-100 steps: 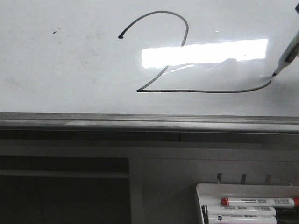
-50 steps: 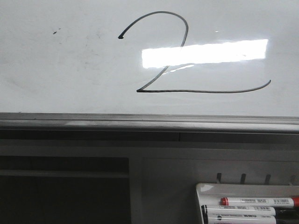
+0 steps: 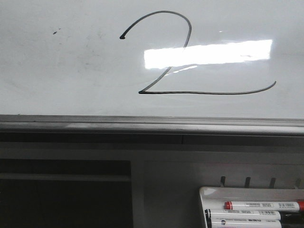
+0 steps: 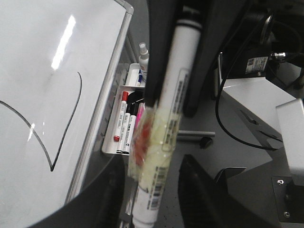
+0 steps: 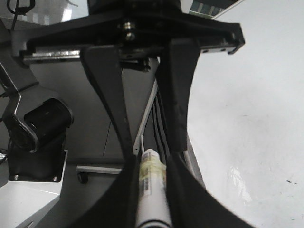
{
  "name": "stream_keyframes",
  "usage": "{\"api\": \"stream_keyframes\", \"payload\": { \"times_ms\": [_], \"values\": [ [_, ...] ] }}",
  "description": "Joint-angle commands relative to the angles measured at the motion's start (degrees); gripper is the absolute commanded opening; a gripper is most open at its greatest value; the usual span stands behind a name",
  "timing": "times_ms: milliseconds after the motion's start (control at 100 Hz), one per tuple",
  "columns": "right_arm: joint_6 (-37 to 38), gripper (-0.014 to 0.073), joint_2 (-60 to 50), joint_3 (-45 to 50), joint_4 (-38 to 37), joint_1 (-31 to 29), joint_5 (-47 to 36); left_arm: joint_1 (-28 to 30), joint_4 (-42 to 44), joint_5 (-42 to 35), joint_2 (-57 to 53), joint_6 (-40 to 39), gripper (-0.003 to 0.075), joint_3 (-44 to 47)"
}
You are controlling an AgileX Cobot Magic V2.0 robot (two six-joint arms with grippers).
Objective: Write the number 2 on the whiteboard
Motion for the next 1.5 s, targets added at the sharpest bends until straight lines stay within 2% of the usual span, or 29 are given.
{"api": "stream_keyframes", "payload": {
  "times_ms": [0, 700, 760, 970, 1130, 1180, 1220, 1370, 1440, 1490],
  "values": [
    [-0.78, -0.0072, 0.28, -1.98, 1.11, 0.16, -4.84, -0.12, -2.17, -2.37, -0.01, 0.28, 0.0242, -2.09],
    [-0.78, -0.0072, 0.26, -2.49, 1.03, 0.16, -4.34, -0.12, 0.66, -1.45, 6.37, 0.07, 0.0236, -2.09],
    [-0.78, -0.0072, 0.26, -2.49, 1.03, 0.16, -4.22, -0.12, 0.66, -1.83, 6.52, 0.07, 0.0207, -2.09],
    [-0.78, -0.0072, 0.26, -2.49, 1.03, 0.16, -1.59, -0.12, 0.66, -2.73, 6.60, 0.07, -0.0019, -2.09],
    [-0.78, -0.0065, 0.26, -2.49, 1.03, 0.16, -0.08, -0.12, 0.43, -2.82, 6.60, 0.07, -0.0020, -2.09],
    [-0.78, -0.0030, 0.26, -2.49, 1.03, 0.16, 0.46, -0.12, 0.35, -2.82, 6.60, 0.07, -0.0020, -2.09],
    [-0.78, 0.0036, 0.26, -2.49, 1.03, 0.16, 1.03, -0.12, 0.14, -2.96, 6.60, 0.07, -0.0020, -2.09],
    [-0.78, 0.0387, -0.41, -2.49, 1.03, 0.16, -1.61, -0.12, -3.60, -6.76, 6.35, -0.05, -0.0020, -2.09],
    [-0.78, 0.0463, -2.14, -2.49, 1.03, -0.15, -4.04, -0.12, -5.51, -10.63, 5.59, -0.29, -0.0020, -1.48],
    [-0.34, 0.0464, -3.92, -2.49, 1.03, -0.93, -5.31, -0.01, -6.04, -12.99, 4.95, -0.66, -0.0020, -0.92]
  ]
}}
